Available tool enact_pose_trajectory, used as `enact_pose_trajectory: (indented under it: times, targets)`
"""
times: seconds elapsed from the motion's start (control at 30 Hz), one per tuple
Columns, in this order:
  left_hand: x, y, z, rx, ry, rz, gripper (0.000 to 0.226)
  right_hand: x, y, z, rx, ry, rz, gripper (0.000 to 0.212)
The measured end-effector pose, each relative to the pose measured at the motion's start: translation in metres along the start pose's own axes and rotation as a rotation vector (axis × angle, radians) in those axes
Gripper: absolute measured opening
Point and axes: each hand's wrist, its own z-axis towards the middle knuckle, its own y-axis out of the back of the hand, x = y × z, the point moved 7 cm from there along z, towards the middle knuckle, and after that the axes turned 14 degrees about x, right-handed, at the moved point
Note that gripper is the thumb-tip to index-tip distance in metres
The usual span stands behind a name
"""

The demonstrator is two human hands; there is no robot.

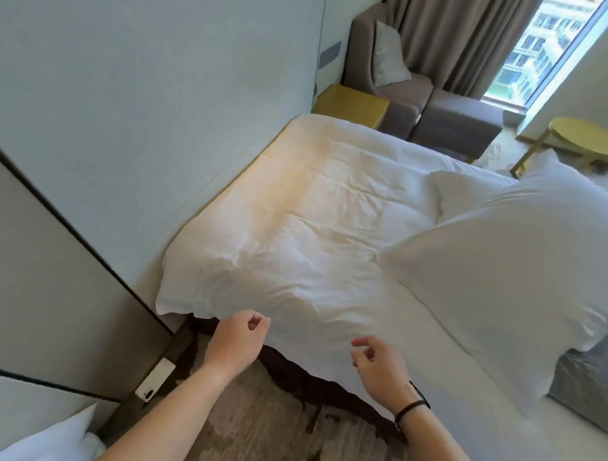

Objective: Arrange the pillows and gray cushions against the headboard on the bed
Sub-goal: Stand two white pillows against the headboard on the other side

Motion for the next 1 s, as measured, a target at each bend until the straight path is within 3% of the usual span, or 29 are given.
enact_pose_trajectory:
  times: [0.33,0.63,1.0]
  targets:
    - [-0.172,-0.145,0.048,0.127,-0.136,0.118,0.031,-0.151,0.152,-0.023,-0.207,-0.090,0.273,0.005]
    - [-0.229,-0.207,0.127,0.252,-0.152,0.101,0.026,-0.207,0.217,-0.015,-0.347,-0.226,0.400,0.014]
    - [-0.354,-0.316,0.205,0.485,-0.278,0.063,0.010,-0.266,0.360,-0.042,-0.628,-0.417,0.495,0.025]
